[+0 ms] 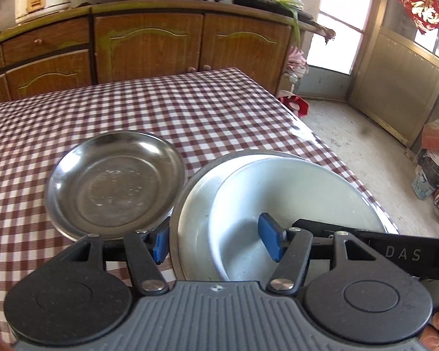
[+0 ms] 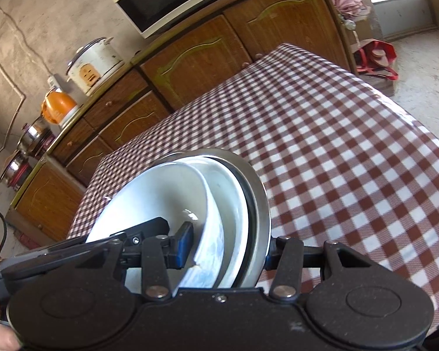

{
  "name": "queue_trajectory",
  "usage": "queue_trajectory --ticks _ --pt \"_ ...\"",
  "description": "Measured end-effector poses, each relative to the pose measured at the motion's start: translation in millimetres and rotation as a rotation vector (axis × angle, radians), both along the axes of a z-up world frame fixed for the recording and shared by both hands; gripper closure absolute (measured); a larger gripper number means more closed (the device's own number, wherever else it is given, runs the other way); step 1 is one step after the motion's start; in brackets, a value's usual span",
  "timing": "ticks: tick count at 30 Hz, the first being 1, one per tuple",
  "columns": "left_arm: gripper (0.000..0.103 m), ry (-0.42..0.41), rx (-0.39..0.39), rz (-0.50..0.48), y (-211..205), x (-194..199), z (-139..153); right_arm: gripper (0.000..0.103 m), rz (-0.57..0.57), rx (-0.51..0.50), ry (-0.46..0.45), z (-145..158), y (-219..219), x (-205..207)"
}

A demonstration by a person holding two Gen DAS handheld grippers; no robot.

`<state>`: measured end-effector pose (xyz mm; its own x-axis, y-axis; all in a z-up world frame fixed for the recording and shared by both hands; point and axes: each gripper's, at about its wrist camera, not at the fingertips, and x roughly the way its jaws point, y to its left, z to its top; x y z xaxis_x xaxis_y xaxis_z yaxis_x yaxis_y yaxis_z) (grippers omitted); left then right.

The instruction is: Organize plates and bowls

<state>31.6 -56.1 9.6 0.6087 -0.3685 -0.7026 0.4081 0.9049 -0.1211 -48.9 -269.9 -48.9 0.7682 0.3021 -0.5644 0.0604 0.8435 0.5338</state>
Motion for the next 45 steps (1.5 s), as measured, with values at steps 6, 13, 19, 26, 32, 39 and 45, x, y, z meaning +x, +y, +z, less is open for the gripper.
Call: queue_trajectory --ticks 6,13,19,26,32,39,45 --pt "0.040 -0.008 -0.005 0.046 20 2 6 0.048 0.047 -0.010 -0.010 10 20 11" --pt "0.040 -0.019 -0.007 0.108 48 2 14 0.048 0.109 -0.017 -0.020 19 48 25" --pt "0.040 -0.022 -0.001 0.158 70 2 21 0.048 0.159 -0.017 -0.027 25 72 35" --pt "0.040 -0.017 0.000 0.202 91 -3 26 0.048 0.206 -0.021 -0.024 29 95 43" --pt "0.040 -0.017 0.004 0.227 100 -4 28 0.048 0.233 -0.021 -0.022 32 107 49" --pt "0.040 -0.019 0.000 0.241 107 -6 29 0.048 0.253 -0.028 -0.026 34 113 53" --pt "0.040 -0.017 -0.001 0.243 108 -5 29 0.048 0.257 -0.029 -0.026 33 114 56"
